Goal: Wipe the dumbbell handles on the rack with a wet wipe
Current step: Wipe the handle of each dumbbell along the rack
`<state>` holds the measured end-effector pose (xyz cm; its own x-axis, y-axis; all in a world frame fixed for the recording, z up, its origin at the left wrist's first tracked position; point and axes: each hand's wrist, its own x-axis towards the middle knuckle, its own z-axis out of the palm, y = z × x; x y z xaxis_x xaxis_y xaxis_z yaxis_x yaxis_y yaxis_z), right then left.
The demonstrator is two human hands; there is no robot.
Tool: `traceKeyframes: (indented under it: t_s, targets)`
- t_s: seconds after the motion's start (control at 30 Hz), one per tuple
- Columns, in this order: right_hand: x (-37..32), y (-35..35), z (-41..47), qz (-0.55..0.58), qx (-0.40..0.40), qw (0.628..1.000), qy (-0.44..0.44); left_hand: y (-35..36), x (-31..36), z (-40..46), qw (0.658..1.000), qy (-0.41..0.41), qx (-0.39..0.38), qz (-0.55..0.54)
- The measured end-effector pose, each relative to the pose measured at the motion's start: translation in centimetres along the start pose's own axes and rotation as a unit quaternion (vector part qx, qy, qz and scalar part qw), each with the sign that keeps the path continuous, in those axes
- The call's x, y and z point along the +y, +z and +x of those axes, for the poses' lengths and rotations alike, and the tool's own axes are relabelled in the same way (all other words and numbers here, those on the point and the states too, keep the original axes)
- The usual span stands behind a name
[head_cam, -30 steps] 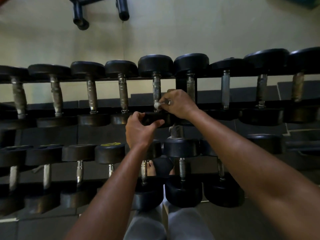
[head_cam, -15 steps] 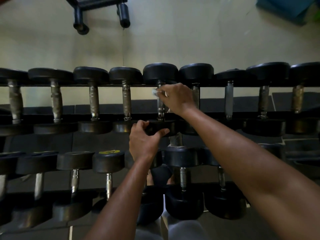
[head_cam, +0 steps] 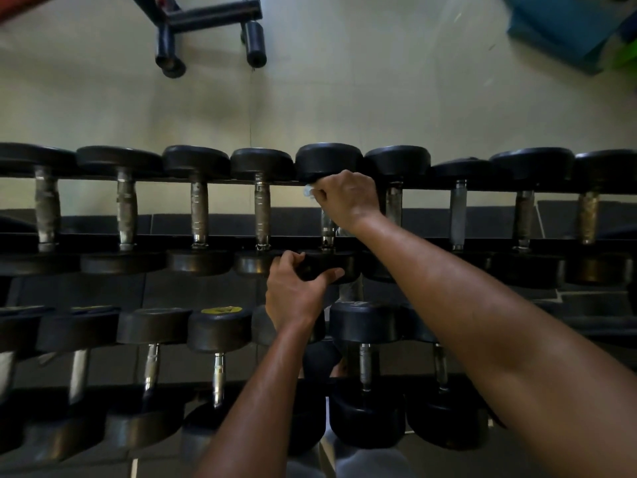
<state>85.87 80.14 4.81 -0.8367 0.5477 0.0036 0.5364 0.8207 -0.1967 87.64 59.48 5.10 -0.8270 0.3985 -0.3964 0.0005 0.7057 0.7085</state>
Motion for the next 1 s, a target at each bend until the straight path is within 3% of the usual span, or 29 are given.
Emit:
traceKeyframes:
  t_s: [0.17,0.33,0.5,0.6,0.67,0.7,0.77,1.0]
  targets:
    - [1.4,0.5,-3.0,0.119,0.099,0.984,0.083,0.0,0.1,-0.1,1.0,0.0,-0.001,0.009]
    - [1.5,1.5,-3.5,0.293,0.088,0.927,0.216,0.1,1.0,-0.3,0.998,-0.005,0.009,0.055]
    - [0.5,2.0,-2.5,0.453,0.054,0.812,0.364,-0.4,2.6,0.1,0.992,-0.027,-0.01,0.123]
    - [0.8,2.3,-2.0,0.545,0.016,0.714,0.439,-0.1,3.6,0.3,0.986,-0.044,-0.011,0.16]
    - [1.1,2.7,-1.8,0.594,-0.011,0.657,0.465,0.2,3.9,0.2,0.984,-0.051,-0.006,0.171]
    - [1.3,2.7,-1.7,0.606,-0.015,0.645,0.465,0.3,3.9,0.2,0.983,-0.055,-0.004,0.176]
    - [1.8,3.1,-1.4,0.615,-0.019,0.646,0.452,0.5,3.8,0.3,0.982,-0.062,-0.002,0.177]
    - [3.8,2.0,-1.2,0.573,-0.082,0.727,0.369,0.2,4.0,0.5,0.983,-0.072,-0.011,0.169]
